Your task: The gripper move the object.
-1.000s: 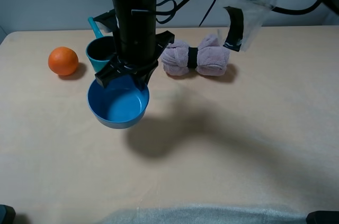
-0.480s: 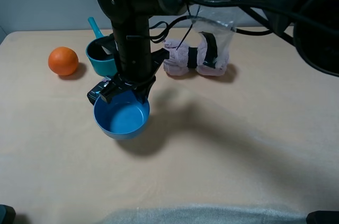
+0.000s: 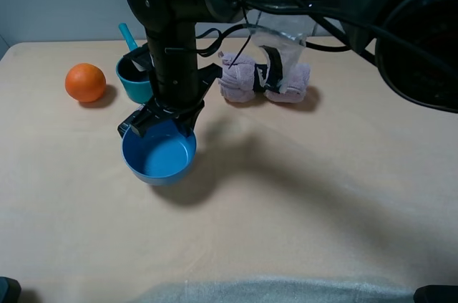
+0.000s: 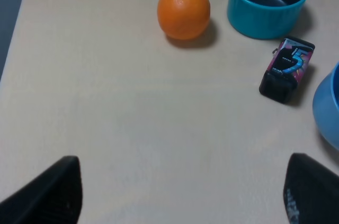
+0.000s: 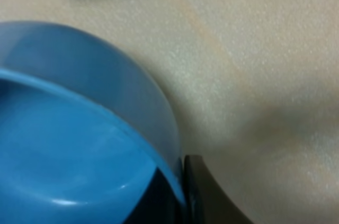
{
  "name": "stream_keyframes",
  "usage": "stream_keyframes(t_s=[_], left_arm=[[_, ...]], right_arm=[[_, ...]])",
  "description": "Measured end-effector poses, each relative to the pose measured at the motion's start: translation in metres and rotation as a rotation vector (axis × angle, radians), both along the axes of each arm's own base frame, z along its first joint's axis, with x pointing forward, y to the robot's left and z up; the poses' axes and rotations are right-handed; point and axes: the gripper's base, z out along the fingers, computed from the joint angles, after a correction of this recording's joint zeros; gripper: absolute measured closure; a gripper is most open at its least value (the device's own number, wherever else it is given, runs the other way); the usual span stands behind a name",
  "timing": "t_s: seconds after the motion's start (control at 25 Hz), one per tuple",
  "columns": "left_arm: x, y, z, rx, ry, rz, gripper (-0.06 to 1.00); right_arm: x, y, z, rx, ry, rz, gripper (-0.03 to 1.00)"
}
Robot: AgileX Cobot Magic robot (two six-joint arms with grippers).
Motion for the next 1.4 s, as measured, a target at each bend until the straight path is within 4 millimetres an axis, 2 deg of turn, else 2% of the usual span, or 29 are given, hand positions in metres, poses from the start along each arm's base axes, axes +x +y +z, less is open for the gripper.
stream_keyframes(t_s=[0.24,1.04,1.2,1.4], left_arm=[[0.0000,0.0000,0.0001,0.000,-0.001,0.000,0.11],[0.0000,0.0000,0.0001,0.000,-0.001,0.000,0.11],[0.0000,0.0000,0.0001,0.000,-0.001,0.000,0.11],[0.0000,0.0000,0.0001,0.000,-0.001,0.000,0.11]], right_arm=[[0.0002,0.0002,-0.0108,-0.020,0.014,0.001,0.99],[0.0004,0.0005,-0.0108,-0.017,0.012,0.001,0.99],[0.0004,0.0005,-0.0108,-0.016,0.012,0.001,0.91],[0.0007,0.0004,-0.0108,-0.018,0.008,0.002,0.68]])
